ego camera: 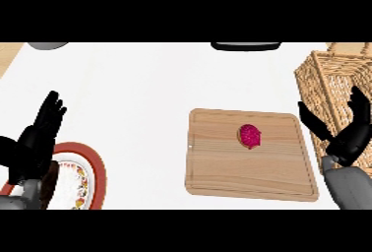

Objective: Pick the cupcake from the cutting board and place it in the basket

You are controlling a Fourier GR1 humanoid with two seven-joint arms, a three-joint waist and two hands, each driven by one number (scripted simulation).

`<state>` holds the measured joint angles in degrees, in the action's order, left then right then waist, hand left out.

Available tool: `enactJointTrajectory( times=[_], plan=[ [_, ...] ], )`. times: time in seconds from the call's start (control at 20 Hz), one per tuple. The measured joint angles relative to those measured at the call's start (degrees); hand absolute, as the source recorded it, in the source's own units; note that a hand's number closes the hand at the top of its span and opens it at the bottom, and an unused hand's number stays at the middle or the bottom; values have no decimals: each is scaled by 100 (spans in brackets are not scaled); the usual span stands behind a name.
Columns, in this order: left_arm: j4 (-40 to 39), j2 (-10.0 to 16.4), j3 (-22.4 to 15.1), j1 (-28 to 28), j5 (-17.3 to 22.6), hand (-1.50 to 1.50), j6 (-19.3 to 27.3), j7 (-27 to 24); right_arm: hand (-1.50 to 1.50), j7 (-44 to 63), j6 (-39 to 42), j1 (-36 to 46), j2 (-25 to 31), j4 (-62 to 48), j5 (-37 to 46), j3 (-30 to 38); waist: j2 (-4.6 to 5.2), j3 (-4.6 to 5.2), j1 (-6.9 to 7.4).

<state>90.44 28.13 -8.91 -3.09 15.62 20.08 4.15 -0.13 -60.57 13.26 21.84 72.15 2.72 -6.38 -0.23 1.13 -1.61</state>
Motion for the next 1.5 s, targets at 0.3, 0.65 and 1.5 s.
enactJointTrajectory(
  times=[0.3, 0.65, 1.5],
  plan=[
    [-93, 14, 30, -134, -11, 0, 7, 102, -150, 1375, -19, 40, 197, -319, 596, -334, -83, 173, 59],
    [-145, 24, 7, -267, -31, 0, -13, 197, -150, 3070, 1356, 162, 654, -243, 706, -972, -150, 270, 81],
    [-376, -53, 101, -485, -82, 0, -16, 330, -150, 6860, 2977, 376, 986, 2143, 2386, -1996, -73, -66, -49]
  ],
)
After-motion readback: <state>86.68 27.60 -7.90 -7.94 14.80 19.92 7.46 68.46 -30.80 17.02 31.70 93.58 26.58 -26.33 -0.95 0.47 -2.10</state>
